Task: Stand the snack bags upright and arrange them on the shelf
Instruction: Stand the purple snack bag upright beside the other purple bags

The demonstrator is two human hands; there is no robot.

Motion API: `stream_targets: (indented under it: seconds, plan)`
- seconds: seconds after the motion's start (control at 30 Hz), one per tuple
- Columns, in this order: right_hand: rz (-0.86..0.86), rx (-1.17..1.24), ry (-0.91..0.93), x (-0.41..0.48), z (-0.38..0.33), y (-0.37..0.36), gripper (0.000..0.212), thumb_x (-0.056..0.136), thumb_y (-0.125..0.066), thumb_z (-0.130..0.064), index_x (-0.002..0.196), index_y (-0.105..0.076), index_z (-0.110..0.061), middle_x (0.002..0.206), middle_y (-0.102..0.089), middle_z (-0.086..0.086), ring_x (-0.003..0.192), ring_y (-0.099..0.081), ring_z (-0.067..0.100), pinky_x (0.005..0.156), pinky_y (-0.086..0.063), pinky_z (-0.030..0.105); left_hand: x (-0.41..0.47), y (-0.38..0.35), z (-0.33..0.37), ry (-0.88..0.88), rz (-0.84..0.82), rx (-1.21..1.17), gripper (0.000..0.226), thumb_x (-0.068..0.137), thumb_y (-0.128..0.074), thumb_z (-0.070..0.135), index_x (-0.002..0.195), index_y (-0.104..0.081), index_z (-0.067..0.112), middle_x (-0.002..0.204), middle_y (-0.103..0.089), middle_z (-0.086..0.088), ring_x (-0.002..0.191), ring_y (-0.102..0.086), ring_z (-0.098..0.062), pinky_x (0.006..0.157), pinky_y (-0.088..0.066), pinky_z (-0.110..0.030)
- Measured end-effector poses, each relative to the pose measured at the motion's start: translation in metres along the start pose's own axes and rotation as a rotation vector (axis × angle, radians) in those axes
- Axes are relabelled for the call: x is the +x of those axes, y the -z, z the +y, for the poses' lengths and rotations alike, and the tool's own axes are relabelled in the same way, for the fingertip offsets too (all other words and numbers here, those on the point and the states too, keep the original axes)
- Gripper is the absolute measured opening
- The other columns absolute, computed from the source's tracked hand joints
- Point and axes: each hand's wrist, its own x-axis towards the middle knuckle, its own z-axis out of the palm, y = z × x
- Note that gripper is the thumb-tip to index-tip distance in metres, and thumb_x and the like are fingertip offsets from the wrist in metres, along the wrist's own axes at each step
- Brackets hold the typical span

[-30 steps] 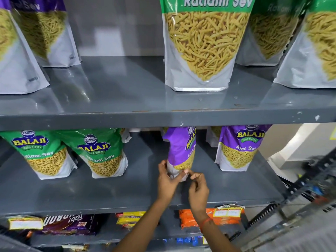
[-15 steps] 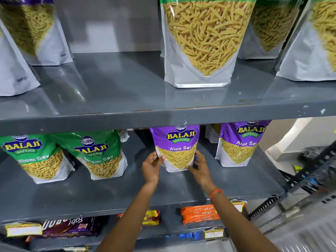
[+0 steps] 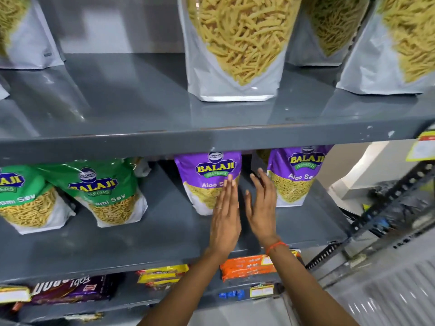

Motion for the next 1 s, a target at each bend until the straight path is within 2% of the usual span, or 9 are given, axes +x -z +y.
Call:
stream_targets:
  seconds: [0.1, 0.2, 0.3, 0.37, 0.53, 0.67, 0.83, 0.9, 1.0]
  plan:
    - [0.106, 0.015, -0.133, -0.004, 0.039, 0.03, 0.03, 0.089, -0.046, -0.026, 0.116, -0.044, -0.012, 0.12, -0.043, 0.017, 0.112, -0.042, 0.026, 0.098, -0.037, 0.037, 0.012, -0.041, 0.023, 0.117, -0.08, -0.154, 0.065, 0.092, -0.038, 0.004, 0.145, -0.005, 0.017, 0.155, -0.001, 0.01, 0.142, 0.001, 0.004, 0.116, -0.001, -0.012]
    - [0.181, 0.137, -0.48, -0.002, 0.092, 0.051, 0.058, 0.073, -0.052, -0.044, 0.111, -0.046, -0.001, 0.106, -0.052, 0.032, 0.102, -0.046, 0.036, 0.089, -0.032, 0.04, 0.03, -0.081, 0.026, 0.295, -0.17, -0.242, 0.082, 0.084, -0.06, 0.016, 0.143, -0.005, 0.002, 0.152, -0.004, -0.003, 0.141, -0.003, -0.002, 0.114, -0.004, -0.01]
    - [-0.097, 0.246, -0.671, 0.008, 0.156, 0.055, 0.101, 0.061, -0.057, -0.065, 0.132, -0.033, 0.003, 0.127, -0.047, 0.038, 0.113, -0.046, 0.037, 0.103, -0.036, 0.057, 0.053, -0.109, 0.02, 0.512, -0.404, -0.29, 0.095, 0.071, -0.075, 0.014, 0.143, -0.014, 0.002, 0.151, -0.023, -0.007, 0.136, -0.028, -0.017, 0.101, -0.032, -0.025]
    - [-0.256, 0.349, -0.644, 0.018, 0.186, 0.053, 0.112, 0.055, -0.068, -0.055, 0.137, -0.023, 0.005, 0.141, -0.035, 0.034, 0.129, -0.037, 0.038, 0.111, -0.028, 0.06, 0.06, -0.117, 0.016, 0.607, -0.501, -0.433, 0.078, 0.067, -0.078, 0.012, 0.132, -0.035, 0.003, 0.134, -0.05, -0.012, 0.116, -0.048, -0.02, 0.082, -0.041, -0.018]
    - [-0.389, 0.485, -0.586, 0.03, 0.176, 0.079, 0.073, 0.055, -0.065, -0.026, 0.123, -0.04, -0.012, 0.13, -0.049, 0.019, 0.123, -0.046, 0.034, 0.105, -0.036, 0.061, 0.038, -0.116, 0.023, 0.752, -0.404, -0.571, 0.056, 0.054, -0.082, 0.025, 0.101, -0.051, 0.019, 0.108, -0.061, -0.006, 0.1, -0.057, -0.02, 0.092, -0.046, -0.036]
    - [-0.453, 0.563, -0.55, 0.001, 0.169, 0.108, 0.061, 0.064, -0.066, -0.018, 0.117, -0.037, -0.029, 0.123, -0.05, 0.002, 0.123, -0.047, 0.028, 0.106, -0.038, 0.05, 0.002, -0.107, 0.049, 0.744, -0.363, -0.54, 0.051, 0.062, -0.081, 0.021, 0.103, -0.051, 0.015, 0.106, -0.065, -0.007, 0.096, -0.063, -0.019, 0.089, -0.051, -0.039]
    - [-0.499, 0.543, -0.584, -0.027, 0.174, 0.134, 0.049, 0.073, -0.069, -0.01, 0.108, -0.043, -0.031, 0.115, -0.055, -0.007, 0.109, -0.055, -0.001, 0.091, -0.046, 0.02, -0.031, -0.102, 0.07, 0.666, -0.36, -0.526, 0.042, 0.073, -0.074, 0.01, 0.106, -0.051, 0.018, 0.098, -0.062, 0.01, 0.079, -0.057, 0.021, 0.07, -0.046, -0.001]
    - [-0.523, 0.544, -0.603, -0.031, 0.172, 0.141, 0.053, 0.079, -0.065, 0.002, 0.114, -0.039, -0.027, 0.119, -0.053, 0.0, 0.115, -0.052, 0.013, 0.088, -0.047, 0.011, -0.038, -0.101, 0.077, 0.655, -0.352, -0.534, 0.042, 0.074, -0.073, 0.013, 0.107, -0.049, 0.024, 0.098, -0.061, 0.015, 0.083, -0.058, 0.016, 0.069, -0.045, 0.0]
    - [-0.519, 0.57, -0.625, -0.033, 0.167, 0.146, 0.055, 0.079, -0.064, 0.003, 0.121, -0.037, -0.019, 0.123, -0.052, 0.005, 0.12, -0.05, 0.022, 0.098, -0.046, 0.028, -0.038, -0.095, 0.082, 0.653, -0.381, -0.54, 0.045, 0.076, -0.072, 0.017, 0.113, -0.048, 0.023, 0.107, -0.059, 0.009, 0.092, -0.057, -0.001, 0.069, -0.045, 0.001]
